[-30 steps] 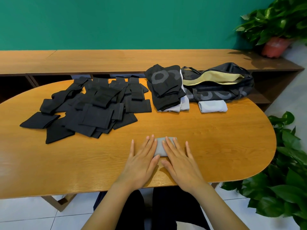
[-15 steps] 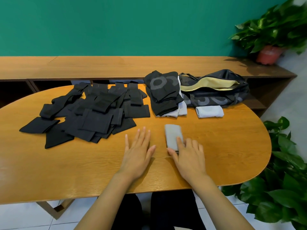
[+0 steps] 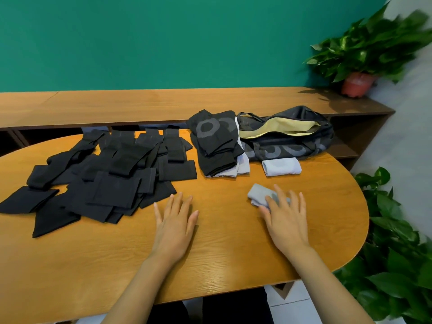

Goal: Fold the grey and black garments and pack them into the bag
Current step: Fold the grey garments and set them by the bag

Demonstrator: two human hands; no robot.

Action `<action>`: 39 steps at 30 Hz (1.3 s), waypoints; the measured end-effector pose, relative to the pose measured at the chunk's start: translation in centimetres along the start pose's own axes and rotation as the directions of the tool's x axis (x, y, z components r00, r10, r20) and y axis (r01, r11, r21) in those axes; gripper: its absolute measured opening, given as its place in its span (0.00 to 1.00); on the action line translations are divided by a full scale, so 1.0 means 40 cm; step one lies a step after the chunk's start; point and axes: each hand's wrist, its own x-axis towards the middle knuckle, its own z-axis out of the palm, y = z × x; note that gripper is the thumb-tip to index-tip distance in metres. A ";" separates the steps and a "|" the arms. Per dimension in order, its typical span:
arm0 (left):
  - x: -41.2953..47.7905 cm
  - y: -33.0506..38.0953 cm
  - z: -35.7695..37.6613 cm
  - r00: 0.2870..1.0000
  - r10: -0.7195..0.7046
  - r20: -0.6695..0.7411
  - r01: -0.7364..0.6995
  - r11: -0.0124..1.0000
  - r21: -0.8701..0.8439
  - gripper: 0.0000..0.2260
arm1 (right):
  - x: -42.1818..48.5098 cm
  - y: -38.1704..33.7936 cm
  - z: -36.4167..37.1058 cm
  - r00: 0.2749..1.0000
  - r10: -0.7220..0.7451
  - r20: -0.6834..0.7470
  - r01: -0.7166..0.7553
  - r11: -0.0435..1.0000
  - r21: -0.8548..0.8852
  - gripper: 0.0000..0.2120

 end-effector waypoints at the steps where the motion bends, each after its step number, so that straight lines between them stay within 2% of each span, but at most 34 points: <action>1: 0.007 0.000 0.004 1.000 -0.009 0.002 0.009 1.000 -0.001 0.28 | 0.017 0.016 -0.001 0.998 0.054 -0.012 -0.055 0.998 -0.027 0.20; 4: 0.021 0.003 0.015 0.999 -0.031 0.025 0.031 0.999 0.016 0.29 | 0.062 0.045 -0.004 0.983 0.173 0.055 -0.169 0.983 -0.072 0.17; 10: 0.021 0.000 0.027 0.999 -0.037 -0.009 0.037 0.999 0.009 0.32 | 0.112 0.100 0.015 0.997 0.072 0.042 -0.075 0.994 0.074 0.16; 15: 0.022 -0.003 0.029 0.999 -0.039 -0.028 0.039 0.999 0.003 0.32 | 0.117 0.107 0.007 0.986 0.080 0.143 -0.087 0.996 0.037 0.23; 21: 0.024 -0.002 0.029 0.999 -0.050 -0.022 0.050 0.999 0.009 0.32 | 0.081 0.049 0.014 0.976 0.021 0.217 -0.024 1.000 0.008 0.40; 29: 0.022 -0.002 0.028 0.998 -0.053 -0.039 0.053 0.999 -0.013 0.31 | 0.167 -0.001 0.029 0.969 -0.033 0.245 0.001 0.992 0.129 0.32; 33: 0.018 -0.008 0.026 0.997 -0.060 -0.057 0.056 0.996 -0.068 0.29 | 0.211 0.015 0.053 0.936 0.004 0.352 -0.052 0.991 0.127 0.29; 39: 0.019 -0.002 0.025 0.996 -0.069 -0.057 0.067 0.996 -0.051 0.32 | 0.211 0.128 0.071 0.936 0.079 0.343 -0.118 0.989 0.092 0.26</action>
